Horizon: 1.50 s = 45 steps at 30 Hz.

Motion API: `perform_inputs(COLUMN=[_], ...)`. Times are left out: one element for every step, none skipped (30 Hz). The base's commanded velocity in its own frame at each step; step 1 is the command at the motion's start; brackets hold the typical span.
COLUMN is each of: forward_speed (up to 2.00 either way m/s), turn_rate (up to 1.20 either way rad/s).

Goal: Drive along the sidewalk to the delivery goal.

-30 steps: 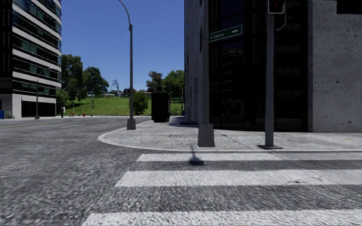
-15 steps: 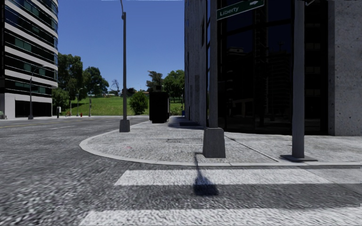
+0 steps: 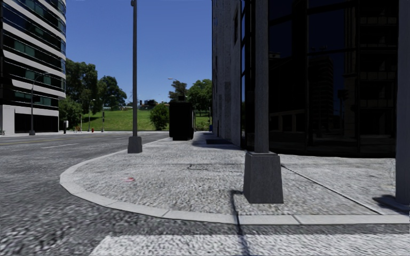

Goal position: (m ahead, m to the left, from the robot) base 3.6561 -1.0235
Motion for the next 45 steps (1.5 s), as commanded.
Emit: perform_inputs(forward_speed=[2.00,1.96,1.91,1.78,1.67,1.67,1.65,1.61,1.55,1.49,1.49,1.41,1.39,1.38,1.38,1.38,1.38,1.38,1.38,1.38,1.38,1.38,1.32,1.32,1.32,1.32,1.32,1.32,1.32,1.32,1.32,1.32,1.32,1.32,1.32,1.32,1.32,1.29,1.29,1.26,1.20,1.15,1.10,1.10,1.08], turn_rate=[0.09,0.00,0.00,0.00,0.00,0.00,0.00,0.00,0.00,0.00,0.00,0.00,0.00,0.00,0.00,0.00,0.00,0.03,0.08,0.09,0.09,0.09,0.00,0.00,0.00,0.00,0.00,0.00,0.00,0.00,0.00,0.00,0.00,0.00,0.00,0.00,0.00,0.00,0.00,0.00,0.00,0.00,0.00,0.00,0.00])
